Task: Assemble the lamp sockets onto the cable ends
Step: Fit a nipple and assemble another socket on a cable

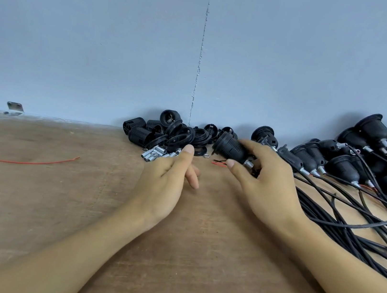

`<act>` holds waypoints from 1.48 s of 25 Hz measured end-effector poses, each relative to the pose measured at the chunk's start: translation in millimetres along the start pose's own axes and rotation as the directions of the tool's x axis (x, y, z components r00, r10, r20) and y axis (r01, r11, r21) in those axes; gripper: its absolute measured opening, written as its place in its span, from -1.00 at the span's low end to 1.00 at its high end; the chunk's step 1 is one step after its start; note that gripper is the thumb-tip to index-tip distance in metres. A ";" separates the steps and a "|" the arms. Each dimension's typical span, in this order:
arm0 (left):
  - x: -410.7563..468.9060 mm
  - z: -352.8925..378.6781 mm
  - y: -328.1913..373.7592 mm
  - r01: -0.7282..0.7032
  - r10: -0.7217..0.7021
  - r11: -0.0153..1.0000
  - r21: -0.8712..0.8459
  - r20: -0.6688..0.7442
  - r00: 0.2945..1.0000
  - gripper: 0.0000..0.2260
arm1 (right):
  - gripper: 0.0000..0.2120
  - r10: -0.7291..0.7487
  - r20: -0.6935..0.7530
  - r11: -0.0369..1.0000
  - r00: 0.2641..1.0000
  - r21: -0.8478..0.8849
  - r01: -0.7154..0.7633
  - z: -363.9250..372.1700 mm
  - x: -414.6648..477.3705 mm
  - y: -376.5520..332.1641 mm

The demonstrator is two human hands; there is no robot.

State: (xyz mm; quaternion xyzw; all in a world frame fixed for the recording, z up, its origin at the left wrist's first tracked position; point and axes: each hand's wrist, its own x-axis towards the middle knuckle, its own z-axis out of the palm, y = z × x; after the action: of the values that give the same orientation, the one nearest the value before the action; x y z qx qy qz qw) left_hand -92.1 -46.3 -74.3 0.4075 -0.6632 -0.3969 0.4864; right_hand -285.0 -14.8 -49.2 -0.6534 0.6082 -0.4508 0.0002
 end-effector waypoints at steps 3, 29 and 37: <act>0.5 2.1 -0.1 -0.016 0.016 1.000 0.027 0.027 1.000 -0.37 | -0.57 0.053 -0.154 0.999 0.987 0.013 -0.052 -6.2 14.6 4.6; -8.1 3.3 9.8 -0.121 0.067 0.912 0.391 0.150 0.986 -0.77 | -0.82 -0.270 0.149 0.936 0.951 -0.189 0.295 11.1 -2.3 -2.6; -3.7 4.0 4.8 -0.136 0.106 0.863 0.487 0.088 0.990 -0.81 | -0.82 -0.142 0.261 0.962 0.955 -0.190 0.196 30.2 4.2 -2.1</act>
State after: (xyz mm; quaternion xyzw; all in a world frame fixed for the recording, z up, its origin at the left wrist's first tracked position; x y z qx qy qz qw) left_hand -96.1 -40.6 -71.9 0.4637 -0.7805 -0.1957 0.3708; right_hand -266.1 -34.1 -63.5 -0.7500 0.5900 -0.2971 -0.0340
